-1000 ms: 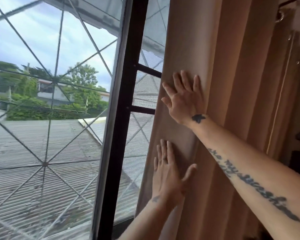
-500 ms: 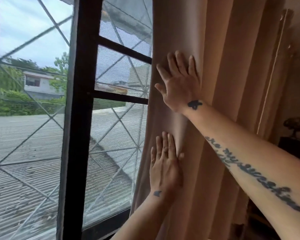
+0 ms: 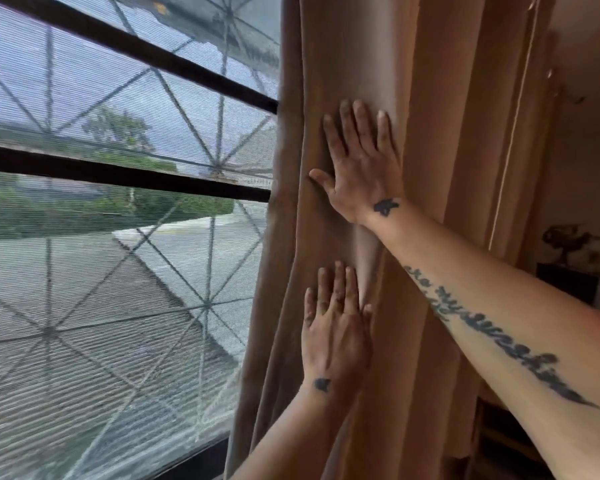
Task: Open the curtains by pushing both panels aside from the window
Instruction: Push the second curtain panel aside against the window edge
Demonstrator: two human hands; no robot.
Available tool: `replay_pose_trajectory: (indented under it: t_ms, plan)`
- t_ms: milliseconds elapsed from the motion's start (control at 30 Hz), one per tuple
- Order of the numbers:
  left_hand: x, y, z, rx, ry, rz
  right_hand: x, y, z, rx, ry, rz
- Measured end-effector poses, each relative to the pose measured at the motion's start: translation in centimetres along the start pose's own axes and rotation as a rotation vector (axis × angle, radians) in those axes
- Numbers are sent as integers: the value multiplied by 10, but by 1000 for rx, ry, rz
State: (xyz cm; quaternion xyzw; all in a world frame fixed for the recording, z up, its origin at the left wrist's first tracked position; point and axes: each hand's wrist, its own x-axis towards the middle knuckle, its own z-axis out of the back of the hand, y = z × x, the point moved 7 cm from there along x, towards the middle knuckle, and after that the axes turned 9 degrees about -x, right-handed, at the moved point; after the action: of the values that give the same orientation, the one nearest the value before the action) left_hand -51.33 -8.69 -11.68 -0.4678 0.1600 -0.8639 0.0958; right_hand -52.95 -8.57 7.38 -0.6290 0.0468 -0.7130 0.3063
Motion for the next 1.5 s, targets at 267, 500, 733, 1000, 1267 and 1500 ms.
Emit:
replay_pose_trajectory:
  t_ms: [267, 500, 733, 1000, 1267, 1500]
  plan:
    - [37, -24, -71, -31, 12, -56, -11, -55, -78, -86, 55, -42]
    - [84, -29, -147, -85, 35, -99, -12, -96, -145, -143, 76, -66]
    - [131, -42, -231, -139, 101, -149, -24, -155, -236, -198, 195, -147]
    - [168, -60, -300, -185, 162, -220, -36, -205, -316, -207, 352, -209]
    - [182, -67, -326, -197, 218, -245, -44, -221, -334, -225, 397, -196]
    - [160, -70, -309, -189, 192, -241, -52, -212, -310, -199, 426, -201]
